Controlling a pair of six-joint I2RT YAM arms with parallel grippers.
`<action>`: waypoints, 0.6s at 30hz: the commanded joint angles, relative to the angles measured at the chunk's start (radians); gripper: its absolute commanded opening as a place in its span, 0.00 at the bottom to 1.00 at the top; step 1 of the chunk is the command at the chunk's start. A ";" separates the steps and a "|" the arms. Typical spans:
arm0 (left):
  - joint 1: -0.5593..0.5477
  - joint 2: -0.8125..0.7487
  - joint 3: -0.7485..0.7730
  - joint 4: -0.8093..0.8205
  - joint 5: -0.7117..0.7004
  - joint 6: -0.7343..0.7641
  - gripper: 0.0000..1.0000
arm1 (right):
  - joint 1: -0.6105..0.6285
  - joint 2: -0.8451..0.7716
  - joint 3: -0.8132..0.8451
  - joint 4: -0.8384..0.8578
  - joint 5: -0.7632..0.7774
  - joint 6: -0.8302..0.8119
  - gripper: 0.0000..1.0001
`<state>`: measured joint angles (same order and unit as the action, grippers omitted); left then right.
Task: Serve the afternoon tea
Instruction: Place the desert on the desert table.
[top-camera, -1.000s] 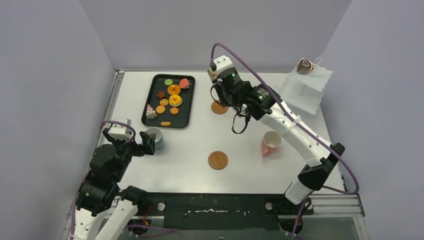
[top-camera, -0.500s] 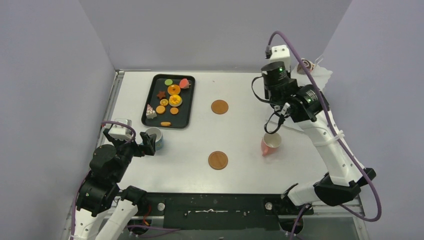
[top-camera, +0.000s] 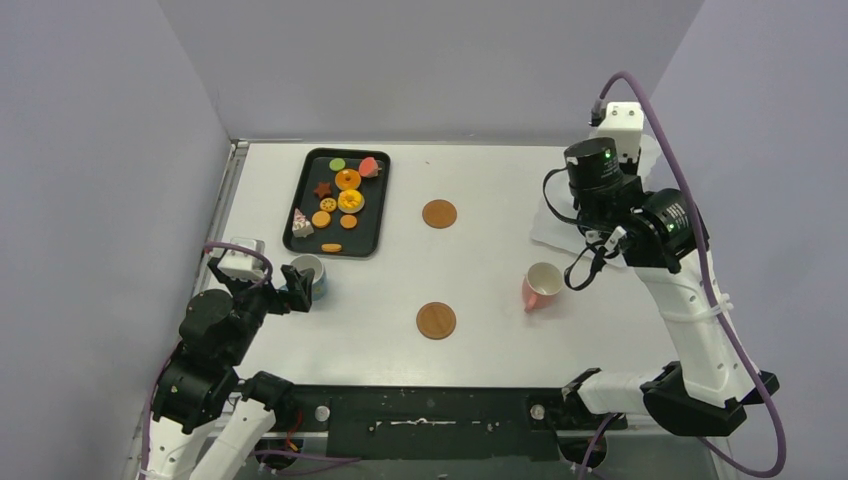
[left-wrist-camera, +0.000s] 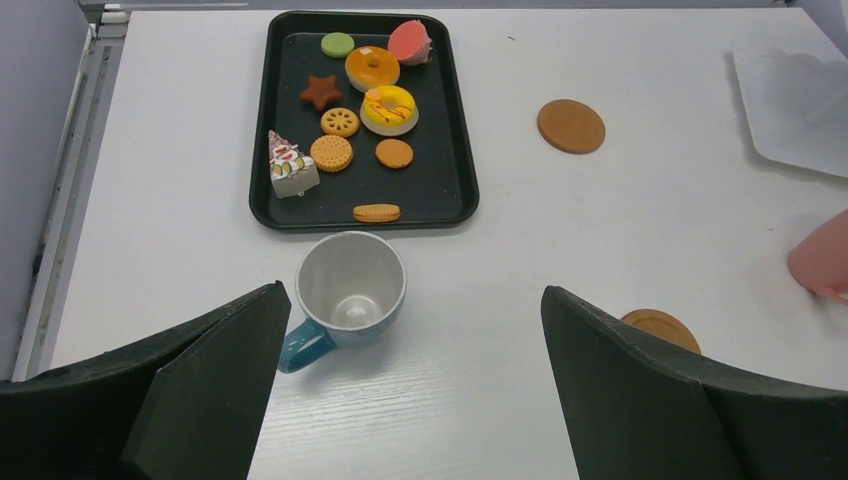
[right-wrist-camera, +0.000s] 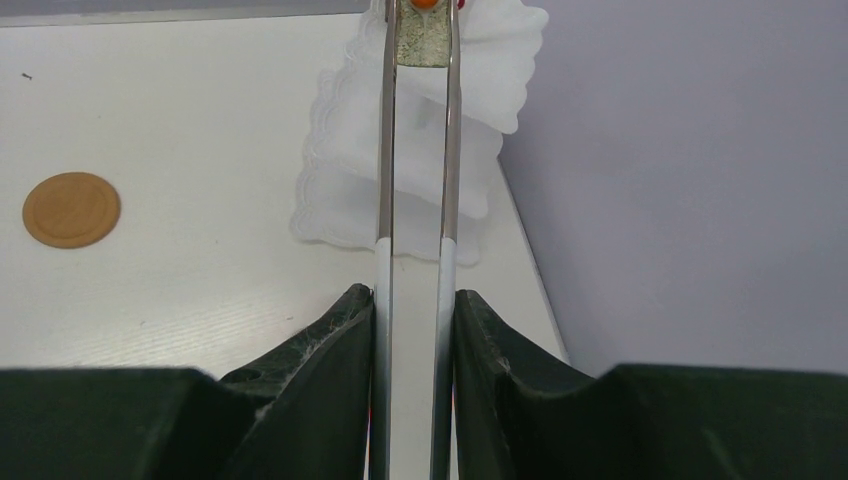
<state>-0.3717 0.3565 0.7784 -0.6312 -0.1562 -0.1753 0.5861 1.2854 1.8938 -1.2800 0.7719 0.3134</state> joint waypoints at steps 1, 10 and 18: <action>-0.009 -0.010 0.002 0.065 0.012 0.002 0.97 | -0.020 -0.029 0.002 -0.021 0.077 0.039 0.08; -0.019 -0.011 0.003 0.063 0.009 0.002 0.97 | -0.075 -0.041 -0.057 -0.035 0.059 0.059 0.08; -0.022 -0.016 0.004 0.062 0.005 0.002 0.97 | -0.267 -0.048 -0.098 0.045 -0.089 -0.010 0.09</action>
<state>-0.3874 0.3542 0.7784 -0.6315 -0.1562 -0.1753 0.3904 1.2671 1.7950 -1.3293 0.7296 0.3447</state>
